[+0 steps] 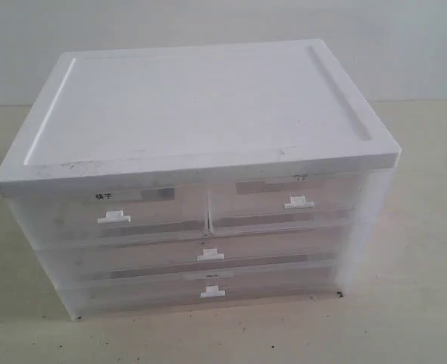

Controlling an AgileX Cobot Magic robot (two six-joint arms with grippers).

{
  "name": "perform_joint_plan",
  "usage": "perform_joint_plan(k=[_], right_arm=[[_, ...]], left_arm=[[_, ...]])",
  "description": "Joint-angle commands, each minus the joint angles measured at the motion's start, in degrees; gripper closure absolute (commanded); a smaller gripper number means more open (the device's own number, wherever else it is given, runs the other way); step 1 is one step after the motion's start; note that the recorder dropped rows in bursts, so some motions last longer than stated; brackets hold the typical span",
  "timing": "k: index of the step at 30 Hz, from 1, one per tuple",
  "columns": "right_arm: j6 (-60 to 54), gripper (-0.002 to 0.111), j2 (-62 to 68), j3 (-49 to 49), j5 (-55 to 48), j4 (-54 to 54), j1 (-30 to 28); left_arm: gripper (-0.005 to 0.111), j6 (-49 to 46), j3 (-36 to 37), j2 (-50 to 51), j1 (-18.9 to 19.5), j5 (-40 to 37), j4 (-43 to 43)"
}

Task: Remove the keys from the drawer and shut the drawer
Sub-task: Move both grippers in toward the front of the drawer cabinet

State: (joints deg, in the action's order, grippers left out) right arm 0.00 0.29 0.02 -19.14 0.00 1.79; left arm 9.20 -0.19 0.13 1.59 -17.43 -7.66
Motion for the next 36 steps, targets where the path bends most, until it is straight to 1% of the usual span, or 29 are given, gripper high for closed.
perform_joint_plan(k=[1,5,8,12,13,14,16,18,20,23,24,26,28,29,31,32,34,36], right_arm=[[-0.62,0.108,-0.29,-0.02,0.34,-0.6,-0.13],[-0.62,0.108,-0.29,-0.02,3.03,-0.6,-0.13],[-0.52,0.108,-0.29,-0.02,8.94,-0.6,-0.13],[-0.52,0.108,-0.29,-0.02,19.46,-0.6,-0.13],[0.0,0.108,-0.29,-0.02,22.19,-0.6,-0.13],[0.0,0.108,-0.29,-0.02,24.67,-0.6,-0.04],[3.56,0.108,-0.29,-0.02,28.7,-0.6,-0.04],[8.37,0.108,-0.29,-0.02,30.72,-0.6,-0.04],[10.54,0.108,-0.29,-0.02,31.72,-0.6,-0.04],[12.58,0.108,-0.29,-0.02,35.06,-0.6,-0.04],[16.34,0.108,-0.29,-0.02,36.1,-0.6,-0.04],[21.02,0.108,-0.29,-0.02,36.98,-0.6,-0.04],[25.6,0.108,-0.29,-0.02,37.92,-0.6,-0.04],[27.21,0.108,-0.29,-0.02,38.86,-0.6,-0.04],[29.07,0.108,-0.29,-0.02,39.38,-2.56,-0.04],[29.07,0.108,-0.29,-1.03,39.11,-4.87,-0.04],[29.07,0.108,-0.29,-3.23,39.51,-5.64,-0.04],[30.77,0.108,0.63,-7.16,39.51,-5.95,-0.04]], left_arm=[[0.102,-0.25,0.19,-0.13,0.1,0.03,0.12],[0.102,-0.25,0.19,-0.13,0.1,0.03,0.12],[0.102,-0.25,0.19,-0.13,0.1,0.03,-2.1],[0.102,-1.05,0.19,-0.13,0.1,0.91,-5.82],[0.102,-1.27,0.19,-0.13,0.1,2.17,-6.79],[0.102,-1.27,0.19,-0.13,0.1,4.68,-6.67],[0.102,-0.77,0.19,-0.13,0.1,10.5,-5.82],[0.102,-0.41,0.19,-0.13,0.1,16.62,-4.11],[0.102,-0.41,0.19,-0.13,0.1,21.04,-3.71],[0.102,-0.41,0.19,-0.13,0.1,25.81,-3.71],[0.102,2.26,0.19,-0.13,0.1,28.32,-3.71],[0.102,6.05,0.19,-0.13,0.1,30.98,-3.71],[0.102,6.17,0.19,-0.13,0.1,34.32,-3.71],[0.102,7.96,0.19,-0.13,0.1,35.4,-3.71],[0.102,15.76,0.19,-0.13,0.1,36.34,-3.71],[0.102,20.73,0.19,-0.13,0.1,37.09,-3.71],[0.102,27.82,0.19,-0.13,0.1,39.15,-3.71],[0.102,29.59,0.19,-0.13,0.1,47.6,-8.89]])
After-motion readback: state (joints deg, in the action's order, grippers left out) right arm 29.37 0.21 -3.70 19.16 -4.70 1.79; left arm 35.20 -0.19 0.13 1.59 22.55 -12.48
